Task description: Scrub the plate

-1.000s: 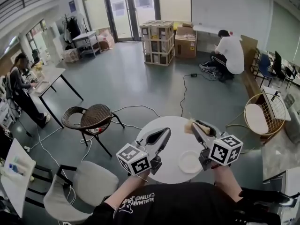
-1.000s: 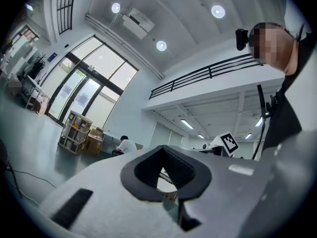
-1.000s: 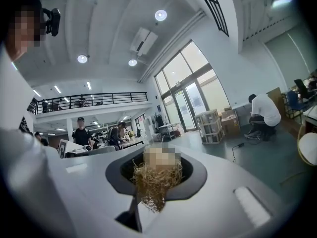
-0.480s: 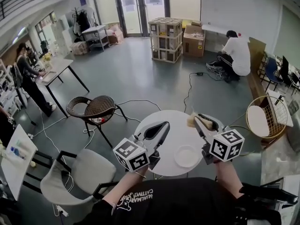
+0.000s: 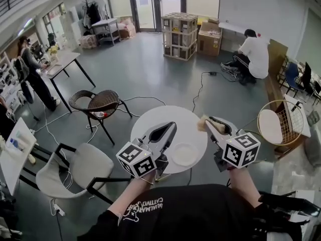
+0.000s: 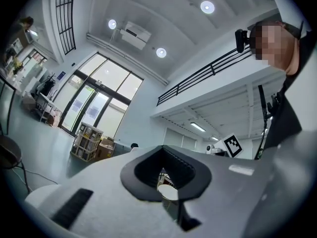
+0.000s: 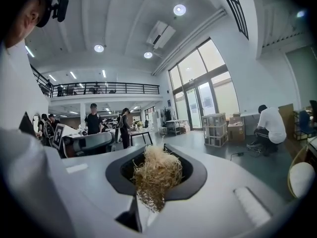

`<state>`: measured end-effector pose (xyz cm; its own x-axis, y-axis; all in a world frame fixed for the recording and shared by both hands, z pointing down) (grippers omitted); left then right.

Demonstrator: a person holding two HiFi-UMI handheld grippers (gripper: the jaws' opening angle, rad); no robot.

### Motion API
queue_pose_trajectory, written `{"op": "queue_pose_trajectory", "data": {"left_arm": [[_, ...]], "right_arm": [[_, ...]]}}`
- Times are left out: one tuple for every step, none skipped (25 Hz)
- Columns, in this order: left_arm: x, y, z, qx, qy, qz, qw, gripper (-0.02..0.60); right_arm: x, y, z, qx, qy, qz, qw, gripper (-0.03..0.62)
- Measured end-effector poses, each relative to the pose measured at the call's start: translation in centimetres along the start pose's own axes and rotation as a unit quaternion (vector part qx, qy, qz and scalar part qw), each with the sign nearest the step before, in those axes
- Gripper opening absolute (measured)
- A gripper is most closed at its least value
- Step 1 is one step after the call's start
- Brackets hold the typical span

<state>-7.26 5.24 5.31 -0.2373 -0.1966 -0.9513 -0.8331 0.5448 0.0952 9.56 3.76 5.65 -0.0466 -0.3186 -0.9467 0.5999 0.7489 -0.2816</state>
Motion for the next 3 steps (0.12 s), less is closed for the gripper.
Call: {"op": "queue_pose_trajectory", "data": {"left_arm": [[-0.2,-0.4,0.8,0.001,0.0,0.001,1.0,-0.002],[-0.4,-0.7,1.7,0.001,0.0,0.001,1.0,-0.002],[-0.7,-1.1,2.6,0.002,-0.001,0.001,1.0,-0.002]], "right_arm": [[-0.2,0.9,0.2,0.002,-0.001,0.0,1.0,0.081],[-0.5,1.8,0.5,0.004,-0.003,0.0,1.0,0.081],[-0.7,2.7,0.7,0.005,-0.005,0.0,1.0,0.081]]}}
Point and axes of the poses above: the fingertips, and each gripper's own axes: y backward along the fingers, z to its right, x out of its top, the point moved 4 cm from there along y, backward along the fingers, and after that the axes turned 8 degrees about -z, right-handed, at the moved point
